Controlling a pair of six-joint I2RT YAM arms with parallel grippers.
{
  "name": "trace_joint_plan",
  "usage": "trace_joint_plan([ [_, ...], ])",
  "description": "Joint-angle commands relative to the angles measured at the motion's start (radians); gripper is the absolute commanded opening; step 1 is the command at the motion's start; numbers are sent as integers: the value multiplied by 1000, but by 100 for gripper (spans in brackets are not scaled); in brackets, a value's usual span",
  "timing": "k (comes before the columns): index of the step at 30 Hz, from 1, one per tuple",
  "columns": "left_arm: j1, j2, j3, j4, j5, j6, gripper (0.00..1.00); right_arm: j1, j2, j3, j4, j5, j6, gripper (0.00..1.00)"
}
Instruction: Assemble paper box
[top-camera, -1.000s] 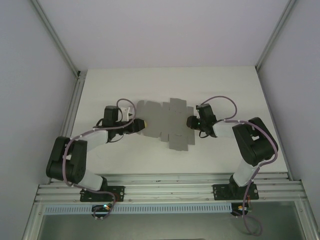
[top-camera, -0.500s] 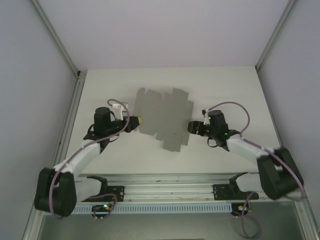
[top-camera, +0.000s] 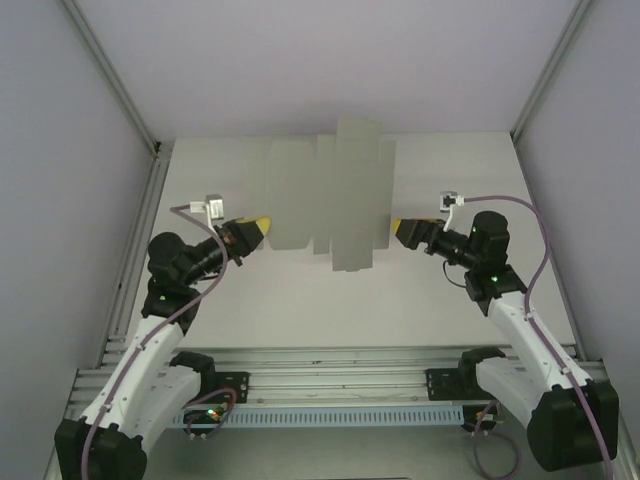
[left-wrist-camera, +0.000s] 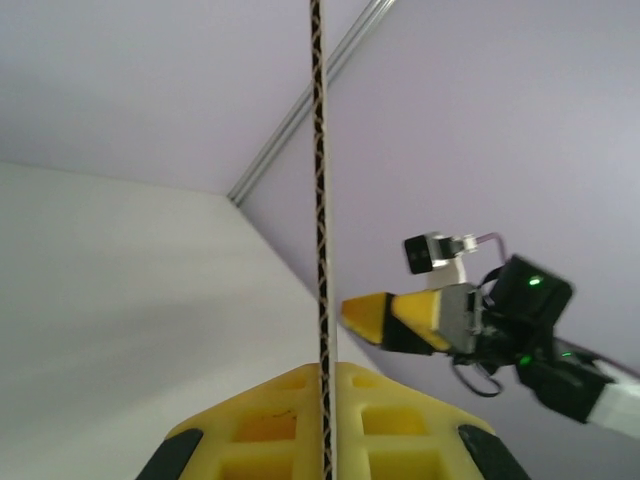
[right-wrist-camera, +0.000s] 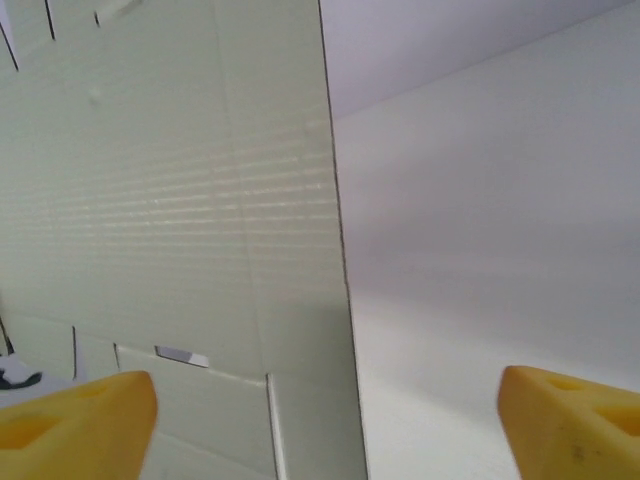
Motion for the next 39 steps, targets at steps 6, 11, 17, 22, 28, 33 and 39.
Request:
trace_joint_plan([
  [6, 7, 25, -1, 310, 96, -214, 0, -4, 168, 80, 379, -265, 170, 69],
  [11, 10, 29, 0, 269, 94, -189, 0, 4, 231, 111, 526, -338, 276, 24],
  [17, 11, -7, -39, 125, 7, -100, 7, 23, 210, 114, 504, -355, 219, 0],
  [22, 13, -90, 61, -611, -466, 226, 100, 82, 115, 252, -263, -95, -305, 0],
  [28, 18, -99, 215, -1110, -1126, 264, 100, 230, 129, 334, -723, 172, -712, 0],
  [33, 26, -62, 190, -993, -950, 269, 100, 251, 246, 386, -799, 416, -840, 0],
  [39, 28, 69, 192, -858, -796, 253, 100, 348, 391, 384, -497, 776, -1142, 0],
])
